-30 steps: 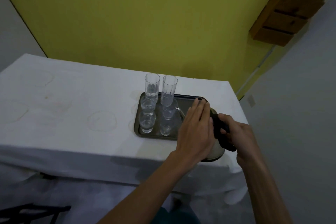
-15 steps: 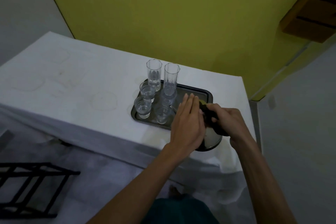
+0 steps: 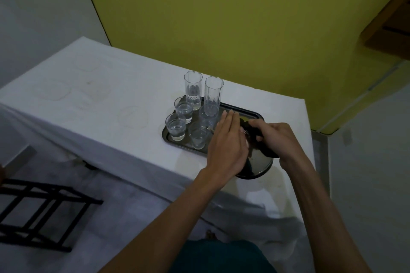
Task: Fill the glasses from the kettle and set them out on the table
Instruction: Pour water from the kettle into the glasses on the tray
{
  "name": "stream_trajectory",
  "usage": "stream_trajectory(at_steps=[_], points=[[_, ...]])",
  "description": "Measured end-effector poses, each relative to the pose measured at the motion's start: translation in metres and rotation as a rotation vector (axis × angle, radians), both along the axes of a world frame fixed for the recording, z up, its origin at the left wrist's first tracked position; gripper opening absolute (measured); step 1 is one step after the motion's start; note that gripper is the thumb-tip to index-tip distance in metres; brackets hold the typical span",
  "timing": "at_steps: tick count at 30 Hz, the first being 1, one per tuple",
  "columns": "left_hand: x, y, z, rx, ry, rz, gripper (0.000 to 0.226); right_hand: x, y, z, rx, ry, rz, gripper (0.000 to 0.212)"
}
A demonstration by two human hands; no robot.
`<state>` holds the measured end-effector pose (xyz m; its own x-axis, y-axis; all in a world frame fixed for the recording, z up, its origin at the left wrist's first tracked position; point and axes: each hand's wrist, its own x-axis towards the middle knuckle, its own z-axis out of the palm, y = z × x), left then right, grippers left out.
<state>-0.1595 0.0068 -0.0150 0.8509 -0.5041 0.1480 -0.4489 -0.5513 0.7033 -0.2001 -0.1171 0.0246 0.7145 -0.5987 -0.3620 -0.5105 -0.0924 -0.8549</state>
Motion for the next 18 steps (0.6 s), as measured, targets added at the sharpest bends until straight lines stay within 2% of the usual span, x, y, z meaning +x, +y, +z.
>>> stream_trajectory(at_steps=[18], points=[[0.0008, -0.0062, -0.0004, 0.013, 0.028, 0.009, 0.050, 0.0032, -0.0080, 0.0026, -0.003, 0.009, 0.041, 0.041]])
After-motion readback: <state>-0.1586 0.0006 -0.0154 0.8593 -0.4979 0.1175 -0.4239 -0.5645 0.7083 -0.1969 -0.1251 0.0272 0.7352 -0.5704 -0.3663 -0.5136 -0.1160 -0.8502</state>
